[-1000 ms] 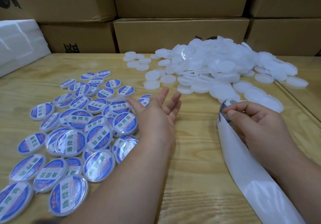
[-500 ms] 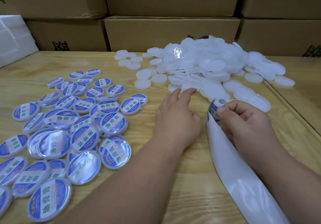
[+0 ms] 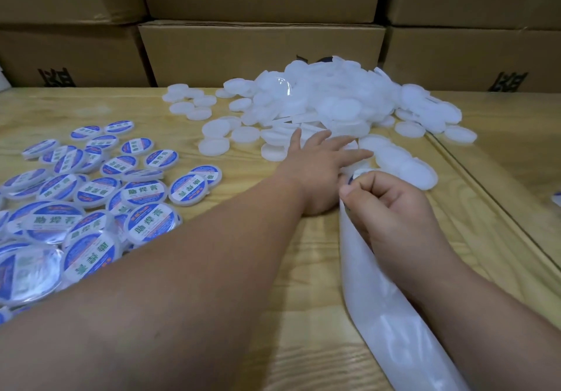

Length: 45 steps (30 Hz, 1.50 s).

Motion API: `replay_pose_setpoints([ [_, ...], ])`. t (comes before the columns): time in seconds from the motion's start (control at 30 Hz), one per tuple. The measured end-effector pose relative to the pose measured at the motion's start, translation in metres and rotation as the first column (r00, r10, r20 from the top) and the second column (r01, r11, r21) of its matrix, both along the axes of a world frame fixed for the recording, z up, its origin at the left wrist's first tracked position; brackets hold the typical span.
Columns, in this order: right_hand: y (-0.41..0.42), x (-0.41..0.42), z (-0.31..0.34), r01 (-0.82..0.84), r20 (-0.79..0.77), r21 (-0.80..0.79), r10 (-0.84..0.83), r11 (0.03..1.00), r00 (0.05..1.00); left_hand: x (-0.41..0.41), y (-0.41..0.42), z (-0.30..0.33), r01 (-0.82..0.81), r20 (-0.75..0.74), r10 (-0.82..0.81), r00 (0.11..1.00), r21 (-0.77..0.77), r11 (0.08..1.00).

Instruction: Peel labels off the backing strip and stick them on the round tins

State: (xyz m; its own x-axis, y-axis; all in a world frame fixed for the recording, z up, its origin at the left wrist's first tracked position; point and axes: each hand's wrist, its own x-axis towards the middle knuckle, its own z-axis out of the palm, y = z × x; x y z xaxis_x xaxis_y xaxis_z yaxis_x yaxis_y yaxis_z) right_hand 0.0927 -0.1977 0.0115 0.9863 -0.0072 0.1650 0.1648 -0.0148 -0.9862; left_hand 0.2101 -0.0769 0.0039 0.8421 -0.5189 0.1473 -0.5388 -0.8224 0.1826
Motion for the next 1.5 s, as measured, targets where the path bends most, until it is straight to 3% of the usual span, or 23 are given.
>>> replay_pose_setpoints([
  [0.4, -0.001, 0.002, -0.004, 0.048, 0.024, -0.014, -0.048, 0.999, 0.999, -0.039, 0.021, -0.006, -0.166, -0.079, 0.148, 0.986, -0.36, 0.918],
  [0.6, -0.003, 0.0, -0.006, 0.2, 0.16, -0.248, -0.164, 0.948, 0.973, -0.07, 0.037, -0.01, -0.214, -0.093, 0.192, 0.977, -0.421, 0.881],
  [0.73, -0.009, -0.002, -0.004, 0.199, 0.134, -0.36, -0.161, 0.911, 0.978, -0.089, 0.042, -0.008, -0.199, -0.069, 0.189, 0.98, -0.489, 0.849],
  [0.83, -0.007, -0.007, -0.002, 0.117, 0.107, -0.422, -0.078, 0.899, 0.991, -0.109, 0.046, -0.004, -0.224, -0.085, 0.228, 0.97, -0.683, 0.695],
  [0.93, -0.006, -0.008, -0.003, 0.032, 0.055, -0.488, -0.006, 0.872, 0.998, -0.128, 0.05, -0.002, -0.327, -0.246, 0.251, 0.936, -0.874, 0.361],
  [1.0, -0.006, -0.008, -0.003, 0.0, 0.033, -0.535, 0.02, 0.845, 0.999, -0.137, 0.054, 0.0, -0.366, -0.337, 0.183, 0.924, -0.917, 0.16],
  [1.07, -0.008, -0.007, -0.004, -0.005, 0.038, -0.54, 0.03, 0.841, 0.999, -0.14, 0.058, 0.004, -0.387, -0.374, 0.128, 0.918, -0.917, 0.098],
  [1.27, -0.01, -0.006, -0.001, -0.03, 0.022, -0.368, 0.041, 0.929, 0.999, -0.122, 0.069, 0.011, -0.487, -0.493, -0.076, 0.867, -0.869, 0.081],
  [1.43, -0.01, -0.004, -0.003, -0.061, -0.011, -0.345, 0.061, 0.937, 0.998, -0.108, 0.07, 0.014, -0.553, -0.484, -0.34, 0.806, -0.82, -0.145],
  [1.5, -0.008, -0.004, -0.004, -0.066, -0.017, -0.304, 0.064, 0.95, 0.998, -0.106, 0.067, 0.012, -0.547, -0.472, -0.343, 0.812, -0.822, -0.162],
])
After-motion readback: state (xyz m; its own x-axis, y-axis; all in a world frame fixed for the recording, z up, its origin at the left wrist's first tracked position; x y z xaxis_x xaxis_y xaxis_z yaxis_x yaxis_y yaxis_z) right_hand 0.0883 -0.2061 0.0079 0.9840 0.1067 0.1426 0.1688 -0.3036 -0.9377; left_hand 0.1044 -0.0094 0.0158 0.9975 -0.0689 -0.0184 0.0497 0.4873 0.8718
